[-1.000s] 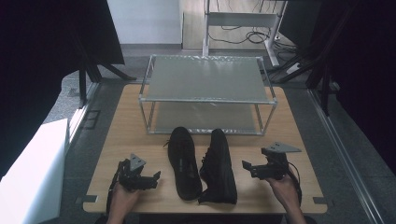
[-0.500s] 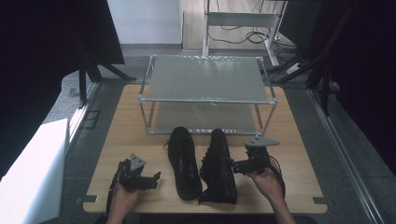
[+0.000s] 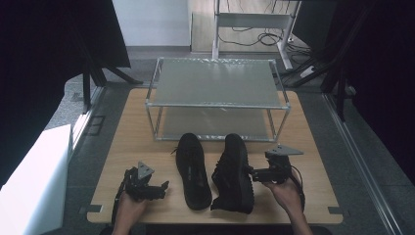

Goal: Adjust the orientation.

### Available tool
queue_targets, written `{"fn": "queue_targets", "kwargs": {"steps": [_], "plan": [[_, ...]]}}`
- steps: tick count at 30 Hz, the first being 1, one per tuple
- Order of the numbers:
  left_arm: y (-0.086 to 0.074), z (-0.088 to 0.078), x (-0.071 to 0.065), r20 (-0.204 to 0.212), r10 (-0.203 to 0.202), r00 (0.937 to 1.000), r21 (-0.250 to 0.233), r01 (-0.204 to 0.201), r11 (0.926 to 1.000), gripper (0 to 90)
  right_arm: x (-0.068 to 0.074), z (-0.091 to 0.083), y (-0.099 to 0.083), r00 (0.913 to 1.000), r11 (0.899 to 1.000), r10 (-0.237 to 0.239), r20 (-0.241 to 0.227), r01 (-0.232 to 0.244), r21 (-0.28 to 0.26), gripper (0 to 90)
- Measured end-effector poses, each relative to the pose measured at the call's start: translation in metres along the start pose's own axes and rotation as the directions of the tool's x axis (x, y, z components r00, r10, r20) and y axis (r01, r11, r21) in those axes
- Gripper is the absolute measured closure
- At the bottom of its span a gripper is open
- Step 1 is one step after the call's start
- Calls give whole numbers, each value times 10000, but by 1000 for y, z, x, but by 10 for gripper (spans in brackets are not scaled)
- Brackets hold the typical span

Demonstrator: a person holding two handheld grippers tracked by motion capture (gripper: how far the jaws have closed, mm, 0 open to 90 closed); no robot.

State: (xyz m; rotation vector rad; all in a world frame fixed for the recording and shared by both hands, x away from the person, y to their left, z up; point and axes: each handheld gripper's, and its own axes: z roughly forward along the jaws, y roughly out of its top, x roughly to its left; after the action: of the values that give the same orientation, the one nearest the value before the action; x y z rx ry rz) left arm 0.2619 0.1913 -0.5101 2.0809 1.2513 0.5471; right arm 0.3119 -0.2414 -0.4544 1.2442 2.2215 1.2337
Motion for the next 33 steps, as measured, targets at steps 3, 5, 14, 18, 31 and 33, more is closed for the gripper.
{"fn": "queue_targets", "kwargs": {"steps": [3, 5, 14, 18, 31, 33], "plan": [[0, 0, 0, -13, 22, 10000, 45, -22, 10000, 0, -6, -7, -3, 9997, 10000, 59, 217, -58, -41, 9], [0, 1, 0, -15, 33, 10000, 67, -33, 10000, 0, -11, -11, -5, 9992, 9998, 170, 365, -167, -76, 17], [0, 1, -1, 36, 44, 10000, 85, -44, 10000, 0, -36, -27, -25, 9927, 9982, 585, 1055, -596, 74, 80], [0, 1, -1, 58, 27, 10000, 79, -27, 10000, 0, -47, -27, -33, 9874, 9970, 576, 1475, -646, 433, 96], [2, 1, -1, 116, -221, 9997, 314, 217, 9993, 0, -74, -41, -49, 9780, 9883, 1476, 1472, -1516, 162, 74], [2, 0, -2, 91, -285, 9996, 312, 282, 9991, 0, -75, -43, -50, 9781, 9874, 1553, 1383, -1580, 87, 74]]}}
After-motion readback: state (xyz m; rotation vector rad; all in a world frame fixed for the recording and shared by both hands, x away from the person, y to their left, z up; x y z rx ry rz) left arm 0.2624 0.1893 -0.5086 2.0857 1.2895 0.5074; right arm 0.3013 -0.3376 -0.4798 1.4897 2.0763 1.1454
